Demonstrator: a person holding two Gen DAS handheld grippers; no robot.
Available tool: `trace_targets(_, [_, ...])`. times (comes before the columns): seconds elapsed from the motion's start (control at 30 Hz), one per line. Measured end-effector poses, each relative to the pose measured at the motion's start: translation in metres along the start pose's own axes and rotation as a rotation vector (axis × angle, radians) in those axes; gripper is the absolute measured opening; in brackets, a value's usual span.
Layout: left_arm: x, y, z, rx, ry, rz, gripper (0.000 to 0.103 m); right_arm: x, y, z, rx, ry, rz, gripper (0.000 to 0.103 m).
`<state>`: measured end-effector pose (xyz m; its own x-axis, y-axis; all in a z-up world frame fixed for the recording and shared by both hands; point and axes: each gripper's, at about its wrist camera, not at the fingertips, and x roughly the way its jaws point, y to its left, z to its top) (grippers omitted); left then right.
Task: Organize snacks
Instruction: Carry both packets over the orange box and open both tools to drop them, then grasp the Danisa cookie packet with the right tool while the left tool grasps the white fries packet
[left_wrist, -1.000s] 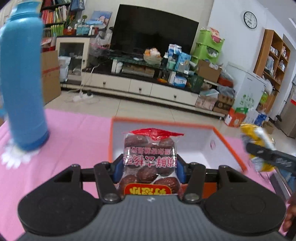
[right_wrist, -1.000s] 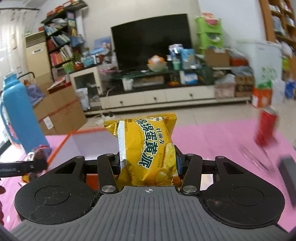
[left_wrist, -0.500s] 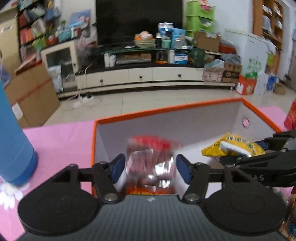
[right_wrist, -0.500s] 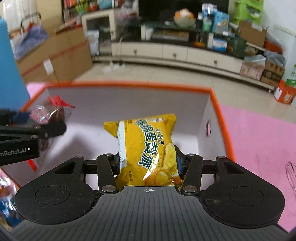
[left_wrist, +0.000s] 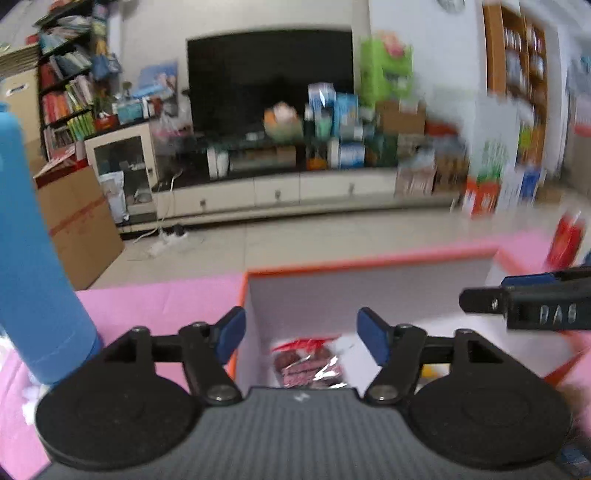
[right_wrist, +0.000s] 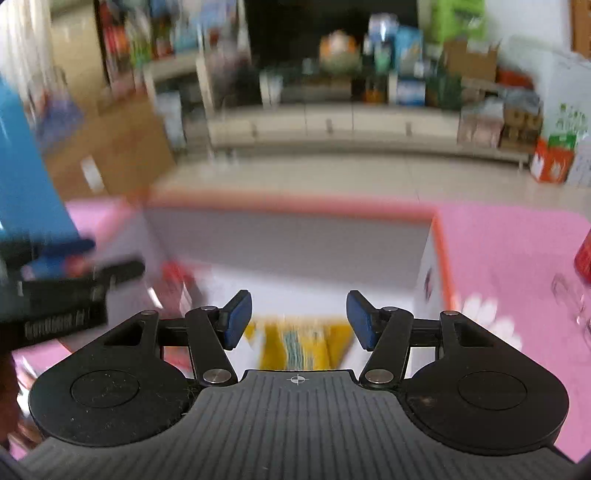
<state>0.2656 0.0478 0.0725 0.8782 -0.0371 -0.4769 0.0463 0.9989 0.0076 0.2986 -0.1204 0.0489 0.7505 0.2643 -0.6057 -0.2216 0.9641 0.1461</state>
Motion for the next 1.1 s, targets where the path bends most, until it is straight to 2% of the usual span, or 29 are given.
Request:
trace_targets(0.03, [-0.016,0.004,0.000,-0.044,-0.012,-0.014,0.093,-0.017,-0.003,0.004,0.024,-0.046,0.016,0.054])
trace_targets(0.07, [-0.033,0.009,-0.003,-0.089,-0.018,-0.024,0.102,-0.035,-0.004,0.004,0.032,-0.089,0.015,0.069])
trace_targets(0.13, [-0.060,0.012,-0.015,-0.127,-0.029,-0.050,0.102,-0.070,-0.006,-0.005,0.025,-0.156,-0.015,0.082])
trace_targets(0.2, [-0.083,0.014,-0.035,-0.146,-0.001,-0.053,0.102,-0.101,-0.009,-0.025,0.005,-0.186,-0.045,0.082])
trace_targets(0.3, [-0.111,0.014,-0.076,-0.178,0.062,-0.055,0.102,-0.135,-0.020,-0.072,0.039,-0.162,-0.074,0.085])
trace_targets(0.47, [-0.137,0.006,-0.140,-0.224,0.157,-0.063,0.102,-0.167,-0.048,-0.158,0.219,-0.062,-0.072,0.086])
trace_targets(0.57, [-0.136,0.006,-0.159,-0.277,0.209,-0.080,0.102,-0.173,-0.066,-0.192,0.315,0.015,-0.065,0.085])
trace_targets(0.63, [-0.133,0.006,-0.157,-0.275,0.206,-0.096,0.102,-0.182,-0.071,-0.196,0.302,-0.006,-0.065,0.085])
trace_targets(0.7, [-0.136,0.004,-0.156,-0.266,0.188,-0.104,0.102,-0.189,-0.071,-0.196,0.262,-0.026,-0.104,0.087])
trace_targets(0.8, [-0.139,-0.008,-0.155,-0.244,0.193,-0.171,0.102,-0.189,-0.076,-0.199,0.242,-0.003,-0.129,0.087])
trace_targets(0.87, [-0.141,-0.022,-0.157,-0.201,0.202,-0.181,0.102,-0.187,-0.078,-0.200,0.239,0.018,-0.138,0.087])
trace_targets(1.0, [-0.138,-0.040,-0.167,-0.154,0.238,-0.192,0.102,-0.190,-0.064,-0.204,0.178,0.033,-0.095,0.087])
trace_targets(1.1, [-0.137,-0.046,-0.170,-0.140,0.250,-0.195,0.102,-0.178,-0.041,-0.206,0.086,0.077,-0.074,0.087])
